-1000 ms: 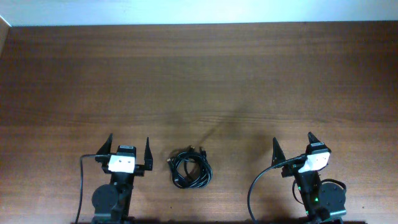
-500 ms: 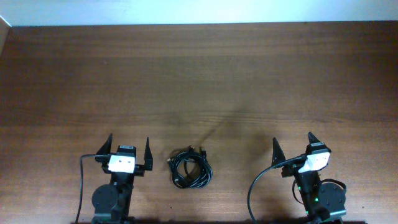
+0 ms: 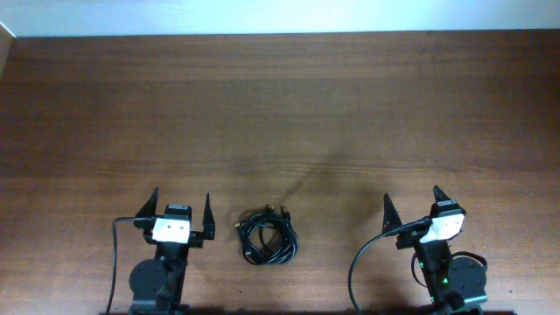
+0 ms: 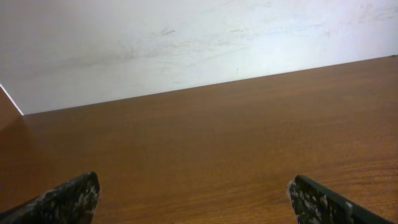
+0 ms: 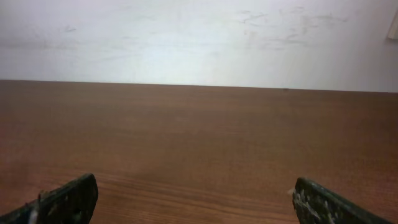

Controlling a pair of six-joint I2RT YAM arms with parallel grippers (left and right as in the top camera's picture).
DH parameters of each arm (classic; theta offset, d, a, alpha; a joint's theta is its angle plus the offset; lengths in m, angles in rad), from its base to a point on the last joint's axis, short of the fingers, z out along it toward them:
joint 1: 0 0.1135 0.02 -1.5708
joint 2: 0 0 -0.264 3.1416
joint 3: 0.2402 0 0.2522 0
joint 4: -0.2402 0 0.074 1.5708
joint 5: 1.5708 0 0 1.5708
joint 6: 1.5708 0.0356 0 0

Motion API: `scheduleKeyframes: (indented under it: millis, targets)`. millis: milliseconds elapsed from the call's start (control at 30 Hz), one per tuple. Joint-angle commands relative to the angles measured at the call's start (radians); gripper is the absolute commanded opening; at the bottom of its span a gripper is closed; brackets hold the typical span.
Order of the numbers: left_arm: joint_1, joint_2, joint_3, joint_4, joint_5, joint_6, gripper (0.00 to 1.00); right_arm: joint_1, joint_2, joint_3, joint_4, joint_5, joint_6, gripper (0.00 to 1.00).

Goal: Untangle cables

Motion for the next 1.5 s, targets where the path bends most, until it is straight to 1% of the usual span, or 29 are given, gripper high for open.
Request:
scheduleKeyframes:
  millis: [0,67,100,133,167,367,467,533,667,733,800,900,933,1000,1033,1167,1300,1467]
  targets:
    - [0.006,-0.004,-0.003,-0.005,-0.018,-0.009,0.99,-0.005,-0.009,-0.005,-0.005,-0.006,0.010,0.99]
    - [0.005,-0.004,-0.003,-0.005,-0.003,-0.019,0.99,-0.005,-0.009,-0.005,-0.005,-0.006,0.010,0.99]
    - [0.005,-0.004,-0.003,-0.005,-0.003,-0.049,0.99,-0.005,-0.009,-0.005,-0.005,-0.006,0.010,0.99]
    - [0.005,-0.004,-0.003,-0.006,-0.003,-0.136,0.99,-0.005,-0.009,-0.005,-0.005,-0.006,0.010,0.99]
    - [0.005,-0.004,-0.003,-0.006,-0.003,-0.150,0.99,-0.005,-0.009,-0.005,-0.005,-0.006,0.010,0.99]
    - [0.005,0.006,0.003,-0.010,0.037,-0.150,0.99,-0.005,-0.009,-0.005,-0.005,-0.006,0.010,0.99]
    - [0.005,0.028,0.080,-0.117,0.080,-0.141,0.99,-0.005,-0.009,-0.005,-0.005,-0.006,0.010,0.99]
    - [0.005,0.072,0.117,-0.140,0.123,-0.118,0.99,-0.005,-0.009,-0.005,-0.005,-0.006,0.010,0.99]
    - [0.005,0.306,0.220,-0.148,0.165,-0.103,0.99,-0.005,-0.009,-0.005,-0.005,-0.006,0.010,0.99]
    - [0.005,0.446,0.271,-0.148,0.188,-0.099,0.99,-0.005,-0.009,-0.005,-0.005,-0.006,0.010,0.99]
    - [0.005,0.640,0.340,-0.148,0.213,-0.099,0.99,-0.005,-0.009,-0.005,-0.005,-0.006,0.010,0.99]
    - [0.005,0.829,0.431,-0.197,0.239,-0.091,0.99,-0.005,-0.009,-0.005,-0.005,-0.006,0.010,0.99]
    - [0.005,0.916,0.470,-0.204,0.267,-0.065,0.99,-0.005,-0.009,-0.005,-0.005,-0.006,0.010,0.99]
    - [0.005,1.027,0.512,-0.204,0.319,-0.052,0.99,-0.005,-0.009,-0.005,-0.005,-0.006,0.010,0.99]
    - [0.005,1.071,0.532,-0.209,0.367,-0.019,0.99,-0.005,-0.009,-0.005,-0.005,-0.006,0.010,0.99]
    - [-0.005,1.156,0.604,-0.284,0.377,0.003,0.99,-0.005,-0.009,-0.005,-0.005,-0.006,0.010,0.99]
    - [-0.121,1.227,0.674,-0.348,0.258,0.014,0.99,-0.005,-0.009,-0.005,-0.005,-0.006,0.010,0.99]
    - [-0.128,1.246,0.683,-0.349,0.280,0.013,0.99,-0.005,-0.009,-0.005,-0.005,-0.006,0.010,0.99]
